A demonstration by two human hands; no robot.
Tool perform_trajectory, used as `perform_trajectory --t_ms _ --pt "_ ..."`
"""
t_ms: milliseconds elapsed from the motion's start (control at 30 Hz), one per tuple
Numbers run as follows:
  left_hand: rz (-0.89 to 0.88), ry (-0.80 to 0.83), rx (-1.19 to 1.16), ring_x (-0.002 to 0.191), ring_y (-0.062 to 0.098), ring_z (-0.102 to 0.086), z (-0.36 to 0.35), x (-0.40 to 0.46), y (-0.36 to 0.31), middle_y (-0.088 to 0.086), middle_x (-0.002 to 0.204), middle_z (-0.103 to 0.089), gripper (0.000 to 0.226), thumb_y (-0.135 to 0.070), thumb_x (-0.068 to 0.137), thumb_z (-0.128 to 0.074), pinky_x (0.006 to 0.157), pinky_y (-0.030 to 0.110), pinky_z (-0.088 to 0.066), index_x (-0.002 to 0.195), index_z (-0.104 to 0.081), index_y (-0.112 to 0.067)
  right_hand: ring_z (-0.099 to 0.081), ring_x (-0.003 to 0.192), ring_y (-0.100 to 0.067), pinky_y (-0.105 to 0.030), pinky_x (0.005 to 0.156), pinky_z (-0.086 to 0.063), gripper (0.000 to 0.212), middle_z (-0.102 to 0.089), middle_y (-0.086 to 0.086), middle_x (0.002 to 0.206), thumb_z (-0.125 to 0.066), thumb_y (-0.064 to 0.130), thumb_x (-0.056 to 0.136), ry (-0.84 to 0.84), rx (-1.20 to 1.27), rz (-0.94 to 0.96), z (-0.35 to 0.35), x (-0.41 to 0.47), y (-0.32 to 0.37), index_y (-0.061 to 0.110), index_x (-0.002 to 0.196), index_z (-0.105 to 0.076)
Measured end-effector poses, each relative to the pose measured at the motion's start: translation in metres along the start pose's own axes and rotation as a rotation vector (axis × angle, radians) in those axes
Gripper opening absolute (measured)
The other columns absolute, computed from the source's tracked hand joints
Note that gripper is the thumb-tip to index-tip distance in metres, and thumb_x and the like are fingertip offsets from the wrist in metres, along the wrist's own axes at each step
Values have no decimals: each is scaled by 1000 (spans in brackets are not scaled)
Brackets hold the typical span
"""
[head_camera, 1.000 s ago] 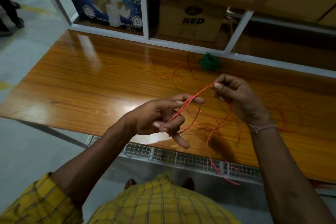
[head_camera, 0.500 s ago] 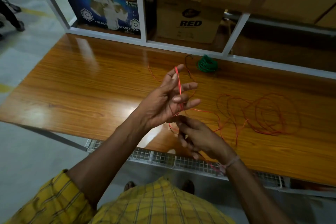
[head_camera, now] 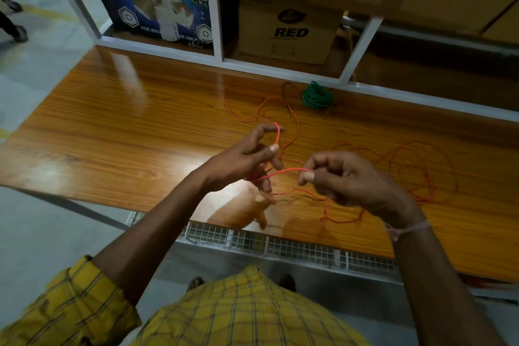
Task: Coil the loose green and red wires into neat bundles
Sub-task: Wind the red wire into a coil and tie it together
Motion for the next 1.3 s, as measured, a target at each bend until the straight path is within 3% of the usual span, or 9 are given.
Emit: perform_trajectory --t_ms 133,233,367,467,600,800,933,1067,1300 --pt "23 236 -191 43 15 -39 -24 -11 4 28 114 -66 39 -33 115 -39 50 31 -54 154 -38 -35 -35 43 -14 -25 40 -30 25 -46 4 59 -64 25 98 -117 16 130 30 11 10 0 98 -67" --pt "28 346 -410 38 6 -23 -34 -16 5 24 104 -61 43 -34 117 -29 38 18 -36 159 -34 -29 -41 51 -13 -30 45 -33 17 -49 5 65 -67 26 99 -247 -71 208 44 24 11 10 96 -69" --pt "68 494 -684 38 3 -18 -42 -20 1 23 103 -55 45 -32 118 -22 33 12 -29 161 -32 -28 -54 69 0 -17 63 -44 15 -60 12 80 -71 21 100 -483 -110 269 46 39 1 7 97 -65" --pt "98 542 -812 39 -2 -14 -42 -23 -1 22 105 -54 47 -34 117 -23 32 10 -26 164 -28 -31 -51 54 -3 -22 51 -41 18 -60 6 69 -67 22 103 -534 -3 246 37 46 -15 4 99 -66" --pt "63 579 -1008 41 -3 -11 -37 -25 -10 24 117 -50 51 -35 117 -19 34 12 -28 167 -21 -35 -30 45 -18 -28 43 -24 23 -35 -14 62 -57 34 109 -483 165 113 17 58 -53 18 104 -73" --pt "-130 339 -1059 48 1 -35 -17 -3 -29 26 142 -56 50 -34 116 -24 50 14 -46 166 -26 -36 -34 45 -9 -19 37 -28 28 -44 -1 68 -51 29 112 -239 344 -74 -39 62 -84 32 98 -75" --pt "-160 56 -1010 50 2 -49 -1 17 -19 32 158 -46 39 -32 116 -35 60 21 -58 155 -38 -34 -36 41 -7 -20 35 -34 31 -48 -7 69 -48 34 112 -45 281 -149 -70 52 -72 26 131 -71" --pt "-150 -227 -757 57 9 -60 17 20 -8 24 149 -54 42 -31 115 -42 74 36 -65 156 -34 -31 -43 41 -10 -25 40 -36 33 -58 -13 70 -50 34 111 63 127 -167 -75 34 -49 30 138 -67" --pt "-93 -238 -260 81 32 -78 17 12 7 25 143 -56 44 -32 113 -47 78 42 -65 155 -32 -34 -46 46 -17 -26 40 -38 21 -56 -7 62 -72 33 94 56 4 -11 -35 12 3 13 99 -76"
Point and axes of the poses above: each hand's wrist, its own x-axis towards the middle knuckle, its own z-axis out of the back of the hand, y = z × x, the point moved 8 cm from there along x, towards the middle knuckle
